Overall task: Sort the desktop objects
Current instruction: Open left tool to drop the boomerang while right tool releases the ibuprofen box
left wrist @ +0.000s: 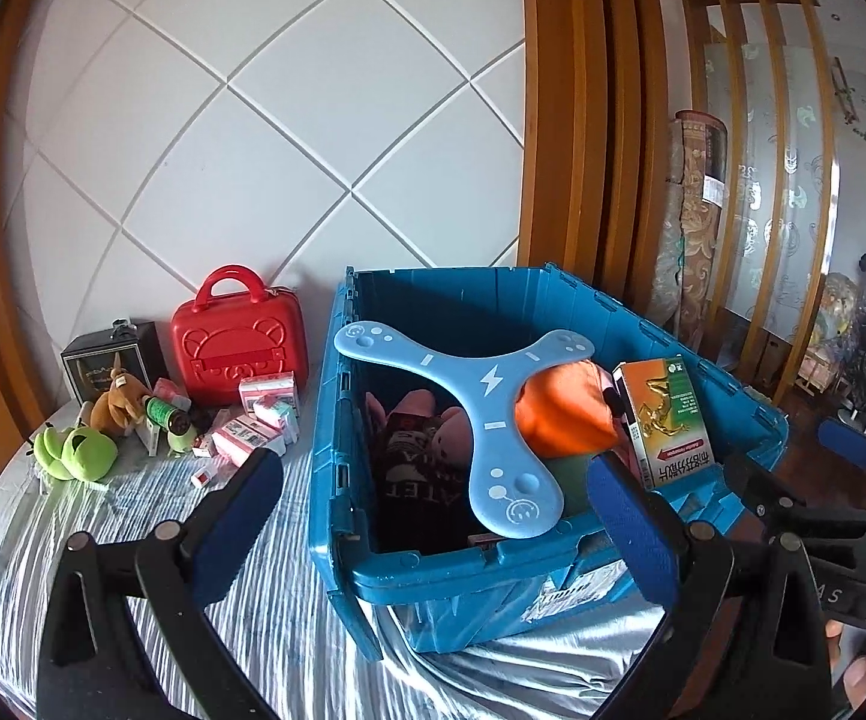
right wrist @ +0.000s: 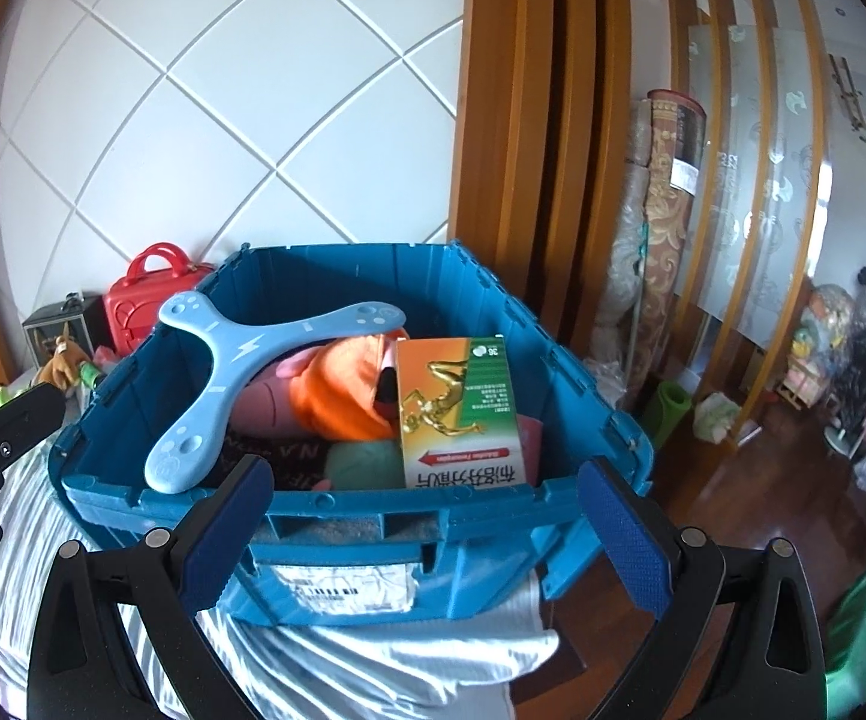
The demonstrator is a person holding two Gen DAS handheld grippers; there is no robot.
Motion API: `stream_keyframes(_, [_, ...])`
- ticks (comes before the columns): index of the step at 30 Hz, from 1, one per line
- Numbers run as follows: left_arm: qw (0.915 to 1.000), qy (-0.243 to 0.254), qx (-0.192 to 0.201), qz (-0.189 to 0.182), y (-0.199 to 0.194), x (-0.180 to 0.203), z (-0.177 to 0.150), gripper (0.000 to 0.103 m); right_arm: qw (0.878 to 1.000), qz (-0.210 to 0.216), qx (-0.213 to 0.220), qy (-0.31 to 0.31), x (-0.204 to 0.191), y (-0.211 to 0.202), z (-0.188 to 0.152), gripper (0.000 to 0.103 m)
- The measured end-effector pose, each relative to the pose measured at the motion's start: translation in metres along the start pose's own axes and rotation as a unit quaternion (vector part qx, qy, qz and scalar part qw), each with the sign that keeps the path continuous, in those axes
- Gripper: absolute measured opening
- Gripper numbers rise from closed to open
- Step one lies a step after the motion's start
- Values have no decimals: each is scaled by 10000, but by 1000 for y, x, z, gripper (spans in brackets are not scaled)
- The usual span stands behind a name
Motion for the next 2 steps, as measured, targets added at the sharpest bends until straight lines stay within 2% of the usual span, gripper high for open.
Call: stream_keyframes(2, [10000,-21,-20,-19,-1,0,-1,103,10000,4,11,4,1,-2,0,103])
Point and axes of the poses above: each gripper's, at about its wrist camera, not at the fingertips, and y roughly the way its jaws point, x to its right, z to its top, the point moved 6 cm from there along y, roughly the way its jaws point, and after that the axes turned 1 degree about -z, right-handed, at the moved point
